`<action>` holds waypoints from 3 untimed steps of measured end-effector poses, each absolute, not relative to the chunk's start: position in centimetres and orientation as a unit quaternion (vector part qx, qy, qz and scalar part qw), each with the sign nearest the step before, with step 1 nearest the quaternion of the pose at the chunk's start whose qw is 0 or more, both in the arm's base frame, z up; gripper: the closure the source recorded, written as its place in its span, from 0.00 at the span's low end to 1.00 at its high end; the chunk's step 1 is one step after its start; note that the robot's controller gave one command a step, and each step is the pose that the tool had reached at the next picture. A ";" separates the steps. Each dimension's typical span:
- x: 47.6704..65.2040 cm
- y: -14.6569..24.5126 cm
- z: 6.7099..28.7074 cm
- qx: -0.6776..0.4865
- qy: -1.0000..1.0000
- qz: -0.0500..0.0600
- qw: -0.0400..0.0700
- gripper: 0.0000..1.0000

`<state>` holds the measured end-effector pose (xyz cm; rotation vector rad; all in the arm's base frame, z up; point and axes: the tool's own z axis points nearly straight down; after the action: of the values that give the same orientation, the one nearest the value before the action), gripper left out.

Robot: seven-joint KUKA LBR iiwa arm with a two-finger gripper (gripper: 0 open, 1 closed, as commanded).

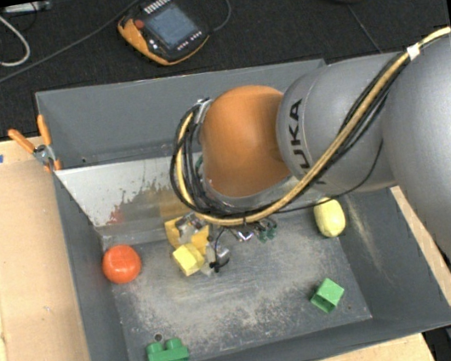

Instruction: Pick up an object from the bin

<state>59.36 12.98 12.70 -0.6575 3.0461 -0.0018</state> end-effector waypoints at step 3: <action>59.2 11.3 7.4 -0.186 0.983 -0.001 0.001 1.00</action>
Offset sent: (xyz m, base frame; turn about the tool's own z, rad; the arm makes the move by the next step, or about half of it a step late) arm 0.0000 0.0000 0.0000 0.0000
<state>59.25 11.26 7.40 -0.5839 3.0846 -0.0026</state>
